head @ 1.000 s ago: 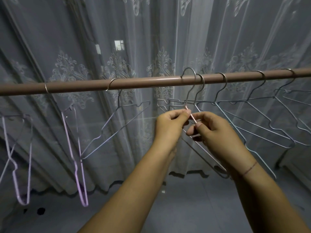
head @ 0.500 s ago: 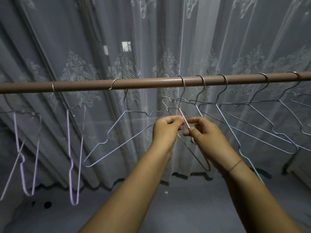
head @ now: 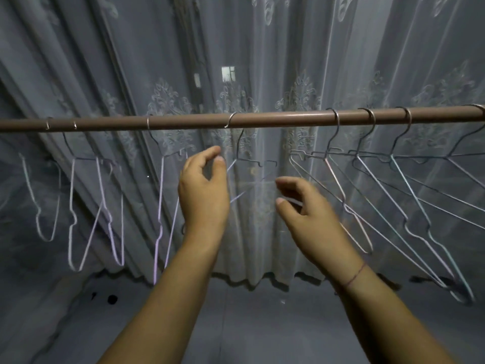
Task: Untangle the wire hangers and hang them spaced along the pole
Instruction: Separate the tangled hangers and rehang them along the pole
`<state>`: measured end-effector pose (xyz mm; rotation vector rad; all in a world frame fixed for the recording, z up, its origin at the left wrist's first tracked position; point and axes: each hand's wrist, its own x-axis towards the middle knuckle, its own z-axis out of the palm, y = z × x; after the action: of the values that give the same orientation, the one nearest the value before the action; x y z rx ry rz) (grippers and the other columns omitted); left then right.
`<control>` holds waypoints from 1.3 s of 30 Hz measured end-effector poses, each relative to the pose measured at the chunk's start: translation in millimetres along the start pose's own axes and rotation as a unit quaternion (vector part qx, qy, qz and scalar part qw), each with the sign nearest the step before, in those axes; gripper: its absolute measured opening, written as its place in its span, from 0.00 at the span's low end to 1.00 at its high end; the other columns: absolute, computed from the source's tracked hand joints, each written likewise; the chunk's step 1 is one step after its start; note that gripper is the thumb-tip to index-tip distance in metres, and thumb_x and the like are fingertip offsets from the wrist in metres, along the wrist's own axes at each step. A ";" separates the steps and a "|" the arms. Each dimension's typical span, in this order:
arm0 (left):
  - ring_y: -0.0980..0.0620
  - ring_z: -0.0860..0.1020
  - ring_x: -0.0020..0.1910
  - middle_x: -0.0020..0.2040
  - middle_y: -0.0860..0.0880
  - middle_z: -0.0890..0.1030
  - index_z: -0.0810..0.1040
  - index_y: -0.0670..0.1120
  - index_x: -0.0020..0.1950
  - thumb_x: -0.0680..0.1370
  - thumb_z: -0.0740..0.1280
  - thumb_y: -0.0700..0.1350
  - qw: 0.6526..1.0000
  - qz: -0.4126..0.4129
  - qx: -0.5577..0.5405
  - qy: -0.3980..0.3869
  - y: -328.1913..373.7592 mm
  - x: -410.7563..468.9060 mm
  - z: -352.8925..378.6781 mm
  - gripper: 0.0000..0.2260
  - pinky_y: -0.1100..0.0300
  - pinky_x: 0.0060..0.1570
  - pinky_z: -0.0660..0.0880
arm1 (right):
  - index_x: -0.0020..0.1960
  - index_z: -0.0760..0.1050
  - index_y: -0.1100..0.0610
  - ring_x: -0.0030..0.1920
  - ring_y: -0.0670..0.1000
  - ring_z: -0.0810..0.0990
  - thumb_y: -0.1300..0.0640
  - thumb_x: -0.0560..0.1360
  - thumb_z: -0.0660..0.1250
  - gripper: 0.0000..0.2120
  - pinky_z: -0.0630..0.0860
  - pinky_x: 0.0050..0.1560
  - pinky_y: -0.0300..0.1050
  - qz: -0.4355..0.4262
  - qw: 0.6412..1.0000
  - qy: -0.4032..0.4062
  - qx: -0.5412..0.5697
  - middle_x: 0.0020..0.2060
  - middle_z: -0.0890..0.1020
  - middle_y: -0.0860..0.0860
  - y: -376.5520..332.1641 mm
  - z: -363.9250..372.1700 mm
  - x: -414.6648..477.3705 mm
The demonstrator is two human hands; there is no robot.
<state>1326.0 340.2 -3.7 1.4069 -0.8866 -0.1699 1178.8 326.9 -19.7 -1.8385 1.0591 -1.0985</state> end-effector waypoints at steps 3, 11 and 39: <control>0.58 0.76 0.59 0.59 0.53 0.81 0.79 0.49 0.60 0.78 0.61 0.44 0.998 -0.057 -0.034 -0.015 -9.9 20.4 -9.2 0.12 0.61 0.62 0.70 | 0.63 0.71 0.54 0.58 0.46 0.75 0.57 0.75 0.64 0.16 0.71 0.60 0.40 0.043 0.999 -0.019 0.015 0.60 0.76 0.50 0.1 33.1 14.0; 0.52 0.77 0.50 0.46 0.47 0.80 0.78 0.45 0.44 0.78 0.60 0.39 0.917 -0.300 -0.162 -0.207 -27.1 41.4 -9.1 0.08 0.62 0.45 0.71 | 0.56 0.68 0.52 0.38 0.42 0.75 0.59 0.73 0.67 0.14 0.71 0.38 0.29 0.129 0.986 0.051 0.090 0.39 0.77 0.48 -12.7 99.2 29.4; 0.57 0.74 0.33 0.35 0.50 0.78 0.80 0.42 0.49 0.77 0.64 0.39 0.884 -0.303 -0.131 -0.332 -80.2 44.4 17.3 0.05 0.71 0.32 0.70 | 0.55 0.75 0.62 0.48 0.50 0.78 0.64 0.75 0.62 0.10 0.75 0.51 0.39 0.145 0.979 0.120 0.077 0.45 0.79 0.51 36.0 64.9 54.5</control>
<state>1376.7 283.7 -57.9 1.3371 -0.8900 -1.2674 1244.3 274.8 -58.1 -1.4020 1.2950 -1.2076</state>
